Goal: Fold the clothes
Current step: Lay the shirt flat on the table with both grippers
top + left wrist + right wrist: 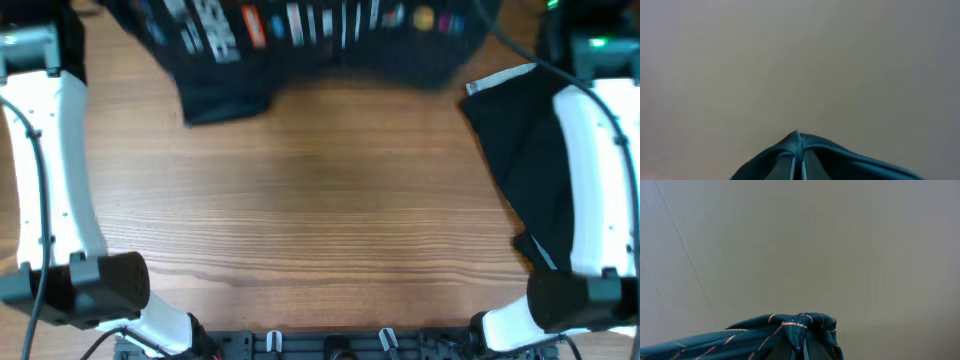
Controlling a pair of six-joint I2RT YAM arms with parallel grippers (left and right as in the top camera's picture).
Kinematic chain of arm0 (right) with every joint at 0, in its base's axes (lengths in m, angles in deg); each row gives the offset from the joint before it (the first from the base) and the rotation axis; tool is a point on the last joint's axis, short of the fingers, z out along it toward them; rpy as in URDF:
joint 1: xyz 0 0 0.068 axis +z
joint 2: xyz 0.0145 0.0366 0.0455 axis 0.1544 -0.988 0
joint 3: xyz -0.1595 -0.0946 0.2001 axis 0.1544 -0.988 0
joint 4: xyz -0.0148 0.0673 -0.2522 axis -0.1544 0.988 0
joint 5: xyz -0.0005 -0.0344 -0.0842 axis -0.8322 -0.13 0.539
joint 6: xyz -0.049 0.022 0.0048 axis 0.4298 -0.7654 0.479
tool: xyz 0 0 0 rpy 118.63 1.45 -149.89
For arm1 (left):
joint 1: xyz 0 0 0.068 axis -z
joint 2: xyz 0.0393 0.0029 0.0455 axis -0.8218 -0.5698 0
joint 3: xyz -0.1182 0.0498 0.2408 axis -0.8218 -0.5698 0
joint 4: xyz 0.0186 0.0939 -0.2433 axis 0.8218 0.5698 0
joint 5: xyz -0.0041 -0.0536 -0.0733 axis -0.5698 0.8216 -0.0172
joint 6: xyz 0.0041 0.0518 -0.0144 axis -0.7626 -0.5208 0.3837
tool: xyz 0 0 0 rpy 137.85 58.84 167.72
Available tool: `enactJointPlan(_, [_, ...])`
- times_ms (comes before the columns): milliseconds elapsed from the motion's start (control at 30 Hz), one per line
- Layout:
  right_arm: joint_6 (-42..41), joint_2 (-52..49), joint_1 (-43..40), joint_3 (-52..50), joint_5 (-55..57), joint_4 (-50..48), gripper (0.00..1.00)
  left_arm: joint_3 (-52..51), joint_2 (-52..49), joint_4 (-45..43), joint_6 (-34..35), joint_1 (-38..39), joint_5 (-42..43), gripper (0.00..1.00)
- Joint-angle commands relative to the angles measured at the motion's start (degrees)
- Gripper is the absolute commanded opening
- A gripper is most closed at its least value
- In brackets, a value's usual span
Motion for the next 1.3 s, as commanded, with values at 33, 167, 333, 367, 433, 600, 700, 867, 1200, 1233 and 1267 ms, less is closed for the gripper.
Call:
enactJointPlan(33, [1.68, 1.36, -6.56, 3.58, 6.86, 7.17, 0.04, 7.21, 1.64, 2.34, 1.01, -1.62, -7.13, 0.04])
enactJointPlan(167, [1.66, -0.59, -7.50, 2.95, 6.47, 27.17, 0.04, 6.99, -0.26, 24.11, 1.01, -0.96, -0.96, 0.04])
enactJointPlan(333, [1.75, -5.77, -7.43, 1.90, 3.63, 48.46, 0.04, 6.19, -5.31, 49.62, 0.98, 0.70, 1.07, 0.04])
enactJointPlan(367, [1.70, -7.10, -7.43, 1.88, 2.97, 52.78, 0.04, 5.66, -6.36, 53.13, 0.98, 1.05, 1.07, 0.04])
enactJointPlan(433, [1.73, -10.36, -7.43, 1.62, 1.25, 61.55, 0.04, 3.72, -9.33, 59.98, 0.94, 2.03, 1.05, 0.04])
enactJointPlan(600, [2.78, -13.70, -7.43, -2.93, 0.94, 72.48, 0.04, -5.77, -12.20, 65.88, -0.52, 4.00, 1.09, 0.04])
enactJointPlan(700, [3.02, -13.53, -7.43, -11.21, 0.00, 74.93, 0.04, -16.31, -12.04, 70.47, -0.57, 5.09, 1.09, 0.04])
enactJointPlan(867, [2.56, -13.40, -7.43, -24.22, -0.52, 74.18, 0.04, -30.23, -9.27, 70.44, -1.84, 5.92, 0.79, 0.04])
enactJointPlan(1200, [-3.61, -2.84, -7.54, -46.56, -0.28, 65.22, 0.04, -46.58, 5.20, 67.71, -0.26, 3.13, -2.60, 0.04])
enactJointPlan(1233, [-4.66, -0.33, -7.56, -48.37, -0.20, 64.57, 0.04, -46.71, 7.98, 68.57, -0.26, 2.34, -2.60, 0.04])
enactJointPlan(1267, [-5.40, 1.88, -7.56, -49.66, -0.02, 64.32, 0.04, -46.71, 10.03, 69.05, -0.26, 1.81, -2.60, 0.04])
